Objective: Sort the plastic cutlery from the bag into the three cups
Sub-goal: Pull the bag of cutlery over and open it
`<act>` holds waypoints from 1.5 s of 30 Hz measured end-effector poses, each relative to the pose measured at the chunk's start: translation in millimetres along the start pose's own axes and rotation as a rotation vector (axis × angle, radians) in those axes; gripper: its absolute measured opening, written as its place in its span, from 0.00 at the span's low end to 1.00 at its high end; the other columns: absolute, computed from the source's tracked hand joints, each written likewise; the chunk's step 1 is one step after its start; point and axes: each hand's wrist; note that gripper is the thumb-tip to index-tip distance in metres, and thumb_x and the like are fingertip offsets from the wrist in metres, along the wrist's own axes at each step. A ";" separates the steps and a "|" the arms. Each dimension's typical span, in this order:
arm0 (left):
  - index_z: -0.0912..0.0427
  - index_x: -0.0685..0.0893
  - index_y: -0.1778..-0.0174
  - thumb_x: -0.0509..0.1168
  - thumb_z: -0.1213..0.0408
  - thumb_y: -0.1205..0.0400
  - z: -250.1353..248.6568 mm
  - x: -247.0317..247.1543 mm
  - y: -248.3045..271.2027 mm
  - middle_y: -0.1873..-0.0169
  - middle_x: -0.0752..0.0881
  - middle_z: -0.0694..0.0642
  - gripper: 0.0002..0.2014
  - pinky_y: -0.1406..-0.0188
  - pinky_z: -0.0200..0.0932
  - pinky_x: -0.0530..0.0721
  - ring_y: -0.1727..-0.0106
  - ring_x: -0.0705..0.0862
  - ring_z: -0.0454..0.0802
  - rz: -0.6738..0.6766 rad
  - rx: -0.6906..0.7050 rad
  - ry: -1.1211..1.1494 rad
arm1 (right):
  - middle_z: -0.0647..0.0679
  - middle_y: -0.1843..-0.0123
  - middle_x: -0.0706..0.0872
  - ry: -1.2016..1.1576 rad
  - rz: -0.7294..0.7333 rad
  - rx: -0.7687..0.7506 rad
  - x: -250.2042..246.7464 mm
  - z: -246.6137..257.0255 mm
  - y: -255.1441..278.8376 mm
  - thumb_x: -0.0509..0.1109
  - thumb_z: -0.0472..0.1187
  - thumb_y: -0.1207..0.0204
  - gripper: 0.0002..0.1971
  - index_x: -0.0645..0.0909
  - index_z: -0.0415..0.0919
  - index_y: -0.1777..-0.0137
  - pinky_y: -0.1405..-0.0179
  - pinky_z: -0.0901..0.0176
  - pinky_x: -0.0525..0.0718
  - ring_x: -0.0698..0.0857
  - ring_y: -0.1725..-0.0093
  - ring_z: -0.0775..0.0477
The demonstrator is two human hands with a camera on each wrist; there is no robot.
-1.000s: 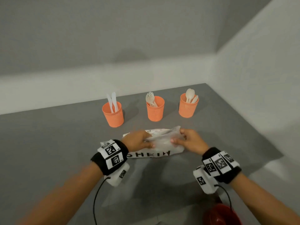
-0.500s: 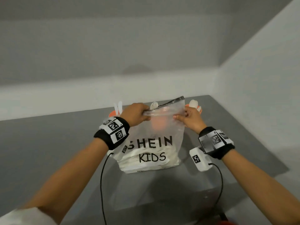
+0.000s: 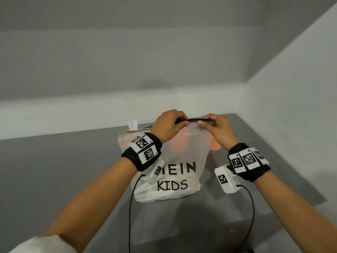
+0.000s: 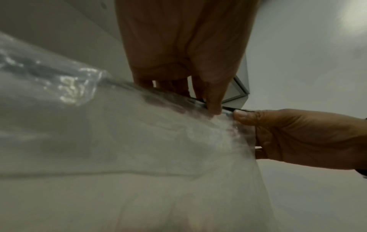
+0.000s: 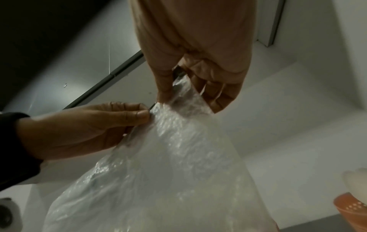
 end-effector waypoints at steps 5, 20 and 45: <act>0.56 0.87 0.51 0.65 0.55 0.21 10.3 -17.7 5.9 0.53 0.86 0.54 0.10 0.50 0.47 0.78 0.52 0.81 0.52 -0.017 -0.049 -0.173 | 0.56 0.66 0.85 0.148 -0.057 -0.041 -7.8 -5.7 -8.2 0.74 0.33 0.29 0.10 0.83 0.50 0.65 0.58 0.73 0.77 0.81 0.66 0.68; 0.56 0.86 0.46 0.64 0.50 0.21 53.2 -90.6 39.5 0.52 0.86 0.49 0.16 0.47 0.38 0.74 0.50 0.82 0.45 0.164 -0.263 -0.040 | 0.51 0.61 0.84 0.087 -0.060 -0.021 -0.5 -5.3 -11.7 0.72 0.32 0.27 0.05 0.84 0.38 0.52 0.77 0.75 0.79 0.81 0.81 0.61; 0.60 0.81 0.60 0.56 0.64 0.17 -21.9 8.1 -40.9 0.70 0.85 0.54 0.10 0.71 0.38 0.81 0.75 0.82 0.47 0.283 -0.204 -0.009 | 0.48 0.61 0.77 0.067 -0.138 0.181 25.2 -3.6 32.5 0.76 0.49 0.31 0.18 0.70 0.43 0.53 0.60 0.47 0.86 0.81 0.69 0.59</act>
Point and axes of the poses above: each hand's wrist, its own y-axis away from the middle knuckle, its own x-axis out of the palm, z = x × y
